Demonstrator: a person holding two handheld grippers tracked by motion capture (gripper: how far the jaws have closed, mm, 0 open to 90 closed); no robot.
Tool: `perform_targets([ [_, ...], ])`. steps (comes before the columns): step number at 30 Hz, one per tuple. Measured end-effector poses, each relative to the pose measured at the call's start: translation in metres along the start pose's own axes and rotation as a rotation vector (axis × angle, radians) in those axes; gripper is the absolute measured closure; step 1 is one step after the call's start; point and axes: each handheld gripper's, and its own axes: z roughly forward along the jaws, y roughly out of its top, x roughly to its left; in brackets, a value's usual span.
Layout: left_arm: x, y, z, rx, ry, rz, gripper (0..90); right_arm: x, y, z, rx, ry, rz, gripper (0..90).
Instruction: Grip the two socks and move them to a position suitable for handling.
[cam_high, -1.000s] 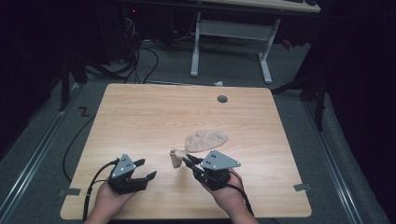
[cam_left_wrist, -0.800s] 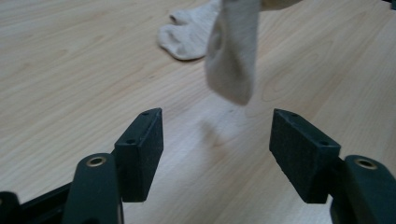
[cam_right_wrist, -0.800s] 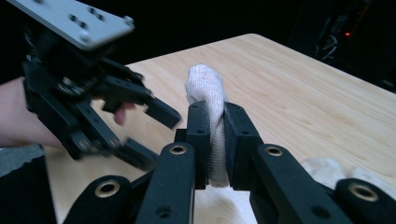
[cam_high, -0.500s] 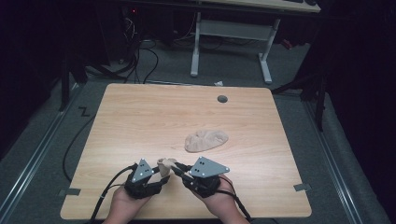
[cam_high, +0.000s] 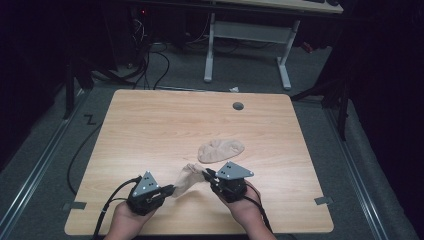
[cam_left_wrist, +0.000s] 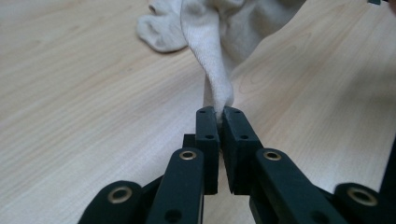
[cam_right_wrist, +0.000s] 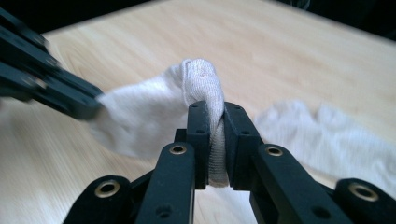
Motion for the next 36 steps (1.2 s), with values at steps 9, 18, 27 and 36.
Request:
perform_targets([
  [9, 0.015, -0.007, 0.019, 0.089, 0.085, -0.041, 74.7, -0.012, -0.025, 0.032, 0.146, -0.026, 0.04, 78.5],
  [18, -0.002, -0.002, 0.023, 0.072, 0.099, 0.008, 65.6, -0.022, -0.023, 0.022, 0.076, -0.084, 0.057, 68.5],
  [27, 0.013, -0.008, 0.037, 0.131, 0.159, 0.002, 70.7, -0.034, -0.033, 0.042, 0.187, -0.096, 0.061, 87.2],
  [36, 0.014, -0.015, 0.035, 0.167, 0.125, 0.006, 69.8, -0.027, -0.055, 0.034, 0.267, -0.069, 0.051, 86.9],
])
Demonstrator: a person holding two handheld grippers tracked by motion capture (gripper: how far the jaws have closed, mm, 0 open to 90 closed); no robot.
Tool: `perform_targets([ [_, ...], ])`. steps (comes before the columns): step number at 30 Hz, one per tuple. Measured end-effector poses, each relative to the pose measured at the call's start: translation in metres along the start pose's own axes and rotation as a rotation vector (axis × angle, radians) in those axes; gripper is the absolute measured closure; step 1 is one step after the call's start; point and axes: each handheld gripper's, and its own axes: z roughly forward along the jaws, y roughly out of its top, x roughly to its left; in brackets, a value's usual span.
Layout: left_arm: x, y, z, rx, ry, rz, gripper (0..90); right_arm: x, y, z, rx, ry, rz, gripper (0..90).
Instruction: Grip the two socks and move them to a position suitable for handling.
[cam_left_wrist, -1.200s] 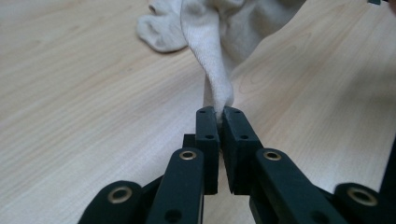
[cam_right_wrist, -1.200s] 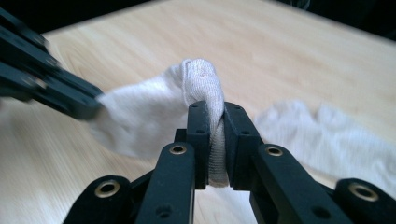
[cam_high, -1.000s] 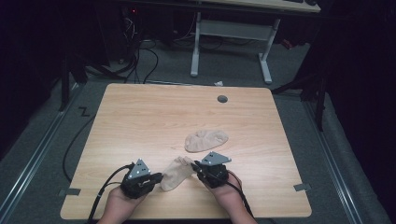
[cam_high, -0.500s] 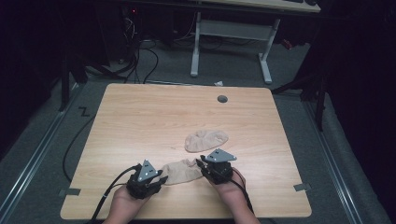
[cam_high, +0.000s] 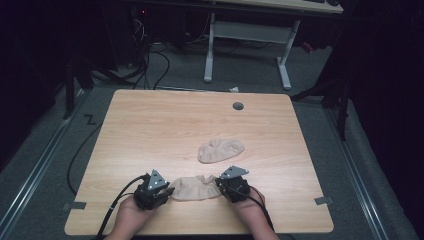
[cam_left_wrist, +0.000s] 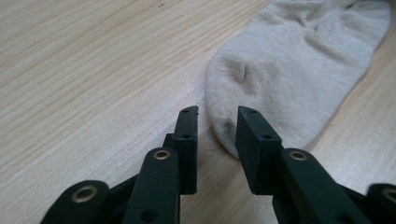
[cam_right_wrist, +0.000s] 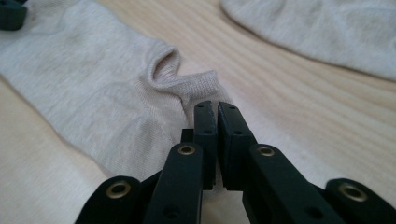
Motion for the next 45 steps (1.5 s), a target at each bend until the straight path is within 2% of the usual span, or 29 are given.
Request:
perform_targets([
  [4, -0.005, -0.007, -0.009, 0.022, -0.042, -0.002, 69.0, 0.006, -0.007, -0.007, 0.002, 0.018, -0.009, 84.9],
  [7, -0.008, -0.009, -0.014, 0.041, -0.036, 0.014, 67.3, 0.01, -0.01, -0.01, 0.0, 0.029, -0.007, 82.0],
  [11, -0.008, -0.009, -0.014, 0.038, -0.035, 0.015, 66.8, 0.015, -0.013, -0.015, -0.003, 0.032, -0.019, 77.5],
  [15, -0.006, -0.008, -0.016, 0.013, -0.029, 0.008, 65.4, 0.01, -0.011, -0.022, -0.058, 0.04, 0.02, 69.6],
  [16, -0.004, -0.007, -0.019, -0.008, -0.033, 0.003, 64.2, 0.005, -0.012, -0.023, -0.078, 0.033, 0.041, 67.2],
  [18, -0.002, -0.006, -0.021, -0.024, -0.043, -0.003, 63.4, 0.003, -0.012, -0.023, -0.083, 0.028, 0.045, 66.2],
  [19, 0.0, -0.006, -0.022, -0.04, -0.046, -0.01, 61.2, 0.0, -0.012, -0.024, -0.099, 0.012, 0.05, 61.8],
  [20, 0.002, -0.006, -0.024, -0.049, -0.042, -0.015, 61.2, 0.0, -0.012, -0.024, -0.099, 0.012, 0.05, 61.8],
  [21, 0.005, -0.006, -0.026, -0.063, -0.032, -0.024, 58.8, -0.001, -0.011, -0.026, -0.12, -0.019, 0.045, 57.0],
  [24, 0.015, -0.006, -0.033, -0.102, 0.01, -0.041, 54.0, -0.004, -0.009, -0.027, -0.145, -0.039, 0.051, 54.4],
  [25, 0.015, -0.006, -0.033, -0.102, 0.01, -0.041, 53.0, -0.004, -0.009, -0.027, -0.145, -0.039, 0.051, 54.4],
  [28, 0.026, -0.008, -0.036, -0.126, 0.01, -0.086, 50.0, -0.006, -0.004, -0.024, -0.148, -0.033, 0.056, 55.3],
  [31, 0.031, -0.009, -0.037, -0.135, 0.011, -0.116, 47.4, -0.008, 0.003, -0.019, -0.147, -0.016, 0.061, 54.3],
  [39, 0.036, -0.009, -0.037, -0.126, 0.035, -0.116, 44.2, -0.012, 0.028, -0.005, -0.127, -0.042, 0.058, 53.5],
  [45, 0.041, -0.009, -0.041, -0.141, 0.041, -0.121, 43.7, -0.016, 0.05, 0.021, -0.1, -0.062, 0.062, 47.8],
])
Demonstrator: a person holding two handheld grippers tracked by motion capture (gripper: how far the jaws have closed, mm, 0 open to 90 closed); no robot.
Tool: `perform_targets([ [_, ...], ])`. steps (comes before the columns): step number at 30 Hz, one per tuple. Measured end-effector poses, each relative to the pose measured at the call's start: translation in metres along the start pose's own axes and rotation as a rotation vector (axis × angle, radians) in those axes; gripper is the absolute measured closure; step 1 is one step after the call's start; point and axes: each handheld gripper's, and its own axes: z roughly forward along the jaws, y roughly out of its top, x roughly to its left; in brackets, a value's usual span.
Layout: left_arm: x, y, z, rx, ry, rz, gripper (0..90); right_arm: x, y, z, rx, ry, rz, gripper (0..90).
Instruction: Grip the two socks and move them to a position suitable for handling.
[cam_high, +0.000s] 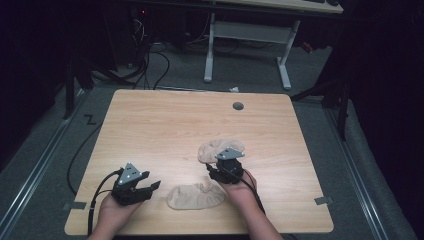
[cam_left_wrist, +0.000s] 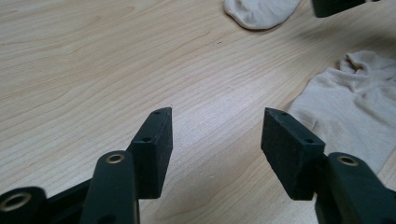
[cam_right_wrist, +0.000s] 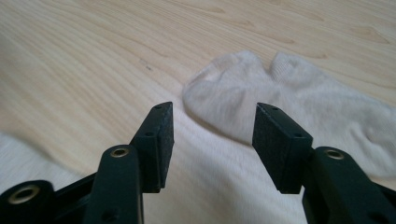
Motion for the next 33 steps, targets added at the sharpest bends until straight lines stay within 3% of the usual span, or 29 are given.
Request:
perform_targets([
  [7, 0.002, -0.001, 0.001, 0.006, 0.011, -0.005, 42.9, 0.003, 0.024, 0.039, 0.081, 0.004, -0.01, 44.6],
  [12, 0.002, -0.002, 0.0, 0.006, 0.01, -0.004, 42.4, 0.004, 0.029, 0.055, 0.121, -0.008, -0.015, 42.5],
  [13, 0.003, -0.002, 0.0, 0.007, 0.011, -0.004, 42.3, 0.002, 0.028, 0.06, 0.131, -0.014, 0.003, 42.2],
  [18, 0.003, -0.003, 0.001, 0.002, 0.008, -0.006, 42.2, 0.001, 0.026, 0.062, 0.13, -0.019, 0.007, 42.7],
  [25, 0.002, -0.002, 0.001, 0.01, 0.008, 0.006, 42.0, 0.003, 0.027, 0.061, 0.126, -0.012, -0.009, 56.9],
  [29, 0.001, -0.003, 0.002, 0.008, 0.014, 0.009, 42.0, 0.005, 0.029, 0.059, 0.135, -0.024, -0.014, 54.7],
  [33, 0.003, -0.003, 0.003, 0.016, 0.017, 0.008, 42.0, 0.009, 0.042, 0.056, 0.087, -0.019, -0.012, 49.6],
])
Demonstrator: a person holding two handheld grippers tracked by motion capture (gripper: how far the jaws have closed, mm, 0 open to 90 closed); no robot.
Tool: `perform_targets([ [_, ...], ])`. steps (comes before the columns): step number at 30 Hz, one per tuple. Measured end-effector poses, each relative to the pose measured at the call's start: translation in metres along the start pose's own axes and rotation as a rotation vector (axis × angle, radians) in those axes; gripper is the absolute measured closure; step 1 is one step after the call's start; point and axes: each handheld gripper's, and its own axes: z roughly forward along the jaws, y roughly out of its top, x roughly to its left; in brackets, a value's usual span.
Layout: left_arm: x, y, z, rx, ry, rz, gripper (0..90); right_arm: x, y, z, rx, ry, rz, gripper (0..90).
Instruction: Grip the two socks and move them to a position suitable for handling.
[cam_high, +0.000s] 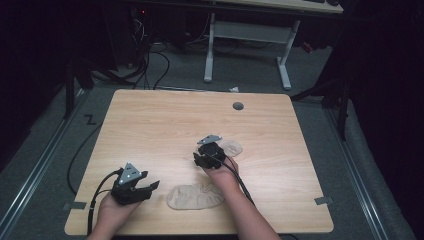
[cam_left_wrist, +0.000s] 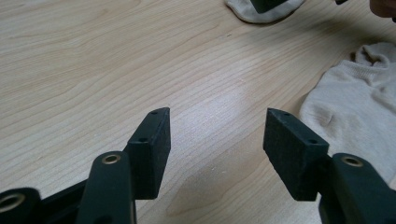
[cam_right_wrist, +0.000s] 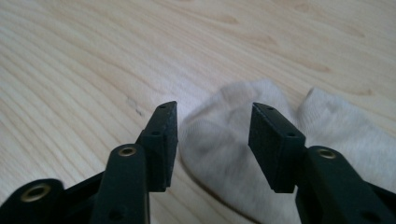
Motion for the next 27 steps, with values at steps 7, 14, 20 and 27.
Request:
perform_targets([
  [7, -0.001, 0.0, -0.001, -0.005, 0.0, 0.005, 42.0, -0.007, 0.001, 0.018, 0.066, 0.006, 0.048, 40.8],
  [14, -0.002, 0.0, -0.001, 0.0, -0.006, 0.012, 42.0, -0.001, -0.007, 0.012, 0.046, -0.008, 0.0, 73.0],
  [20, -0.005, 0.0, 0.0, -0.002, -0.011, 0.019, 42.0, 0.004, -0.011, 0.0, 0.033, -0.005, -0.042, 80.9],
  [27, -0.005, 0.0, 0.001, -0.003, -0.02, 0.017, 42.1, 0.003, -0.021, -0.035, -0.055, 0.024, -0.044, 81.0],
])
